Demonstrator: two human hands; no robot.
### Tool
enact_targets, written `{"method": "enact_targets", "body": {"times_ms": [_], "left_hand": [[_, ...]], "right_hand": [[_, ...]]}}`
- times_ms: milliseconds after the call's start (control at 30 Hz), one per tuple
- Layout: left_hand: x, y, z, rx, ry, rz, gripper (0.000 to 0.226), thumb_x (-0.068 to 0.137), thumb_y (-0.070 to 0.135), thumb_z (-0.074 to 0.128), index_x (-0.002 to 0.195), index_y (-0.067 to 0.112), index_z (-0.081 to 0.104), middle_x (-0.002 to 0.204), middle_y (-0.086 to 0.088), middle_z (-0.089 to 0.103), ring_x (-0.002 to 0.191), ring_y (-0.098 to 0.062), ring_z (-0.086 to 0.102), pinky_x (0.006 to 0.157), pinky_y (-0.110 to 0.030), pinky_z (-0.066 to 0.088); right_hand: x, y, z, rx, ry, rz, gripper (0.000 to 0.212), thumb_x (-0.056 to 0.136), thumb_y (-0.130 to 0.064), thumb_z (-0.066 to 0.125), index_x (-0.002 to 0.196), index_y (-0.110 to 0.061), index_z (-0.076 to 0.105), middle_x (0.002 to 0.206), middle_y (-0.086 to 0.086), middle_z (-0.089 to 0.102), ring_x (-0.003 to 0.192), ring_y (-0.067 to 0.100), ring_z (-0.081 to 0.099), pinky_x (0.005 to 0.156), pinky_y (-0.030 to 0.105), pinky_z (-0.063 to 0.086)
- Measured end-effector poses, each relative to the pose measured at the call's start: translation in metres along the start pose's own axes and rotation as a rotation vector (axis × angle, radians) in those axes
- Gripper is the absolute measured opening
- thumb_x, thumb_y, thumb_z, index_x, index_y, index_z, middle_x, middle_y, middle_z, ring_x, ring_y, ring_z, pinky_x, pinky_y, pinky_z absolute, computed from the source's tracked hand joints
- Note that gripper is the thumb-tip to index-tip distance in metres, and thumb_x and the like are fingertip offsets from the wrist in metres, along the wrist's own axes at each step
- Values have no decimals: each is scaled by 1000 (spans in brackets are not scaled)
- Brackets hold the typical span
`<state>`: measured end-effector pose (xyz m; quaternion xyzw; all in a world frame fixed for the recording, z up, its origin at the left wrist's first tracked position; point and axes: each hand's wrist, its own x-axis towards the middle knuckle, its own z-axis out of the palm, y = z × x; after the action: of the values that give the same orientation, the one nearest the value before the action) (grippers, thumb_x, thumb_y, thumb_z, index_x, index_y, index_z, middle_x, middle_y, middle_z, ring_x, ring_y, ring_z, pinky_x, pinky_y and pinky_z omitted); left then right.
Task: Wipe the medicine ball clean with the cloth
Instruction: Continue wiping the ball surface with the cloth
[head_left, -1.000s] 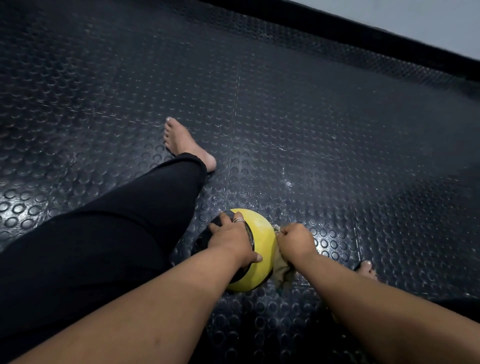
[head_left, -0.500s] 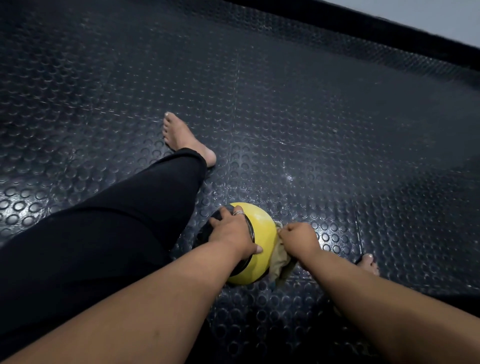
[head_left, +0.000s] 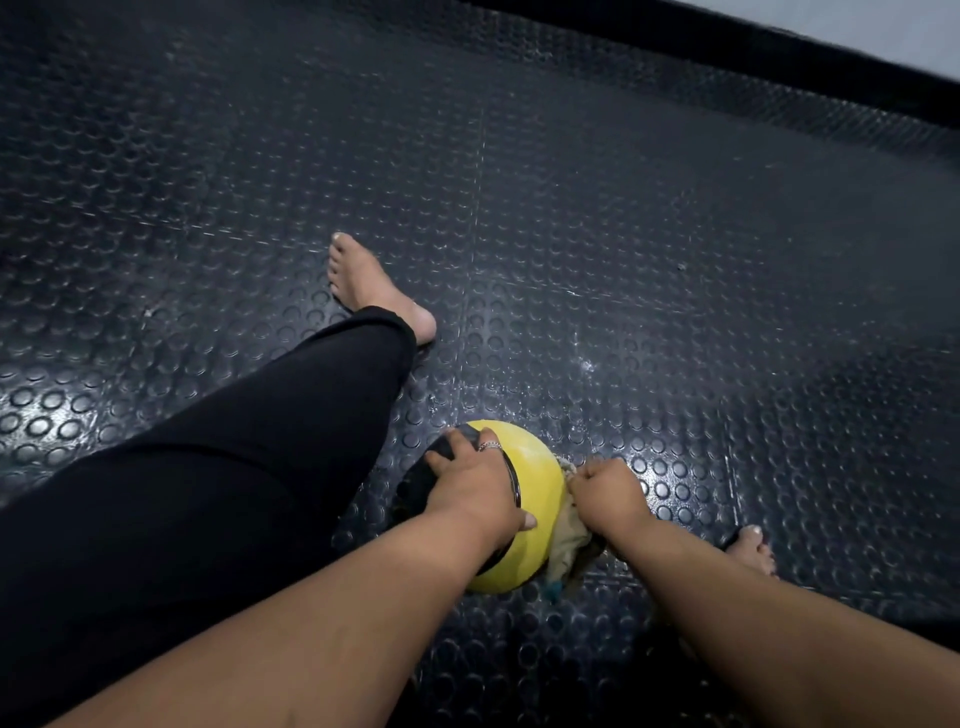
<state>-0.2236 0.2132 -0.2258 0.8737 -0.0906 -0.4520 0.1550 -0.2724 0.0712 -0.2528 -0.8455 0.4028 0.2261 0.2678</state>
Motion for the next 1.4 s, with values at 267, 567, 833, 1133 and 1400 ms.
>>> {"method": "enact_targets", "body": {"times_ms": [267, 567, 833, 1133, 1400], "left_hand": [[4, -7, -6, -56, 25, -32, 114, 75, 41, 82, 154, 16, 3, 162, -13, -5, 147, -43, 8, 116, -50, 28], [3, -2, -3, -32, 33, -16, 114, 78, 42, 80, 155, 18, 1, 162, -13, -7, 147, -43, 4, 113, -54, 29], [5, -7, -5, -49, 34, -38, 114, 76, 40, 82, 155, 18, 3, 163, -10, -6, 147, -41, 6, 115, -53, 29], [3, -7, -6, -42, 19, -36, 114, 77, 39, 81, 155, 17, 0, 163, -9, -7, 147, -42, 5, 116, -52, 26], [7, -8, -8, -71, 31, -38, 114, 76, 39, 82, 155, 18, 2, 163, -7, -4, 148, -40, 7, 116, -51, 27]], "right_hand": [[-34, -14, 12, 153, 95, -209, 26, 93, -10, 50, 68, -10, 58, 55, -2, 49, 46, 6, 42, 35, 11, 30], [6, 4, 0, 19, -101, 20, 30, 94, -7, 43, 116, -4, 62, 120, 10, 62, 108, 24, 57, 81, 22, 45], [4, 0, 14, 87, 14, 64, 24, 91, -5, 48, 104, -3, 68, 106, 14, 66, 94, 26, 62, 70, 20, 43], [-25, 1, 19, 65, 141, -122, 23, 96, -15, 45, 101, -5, 65, 100, 8, 57, 76, 15, 49, 66, 19, 34], [5, -10, 6, -57, -29, 10, 21, 89, -4, 48, 95, 2, 68, 98, 15, 68, 89, 27, 62, 65, 22, 41]]}}
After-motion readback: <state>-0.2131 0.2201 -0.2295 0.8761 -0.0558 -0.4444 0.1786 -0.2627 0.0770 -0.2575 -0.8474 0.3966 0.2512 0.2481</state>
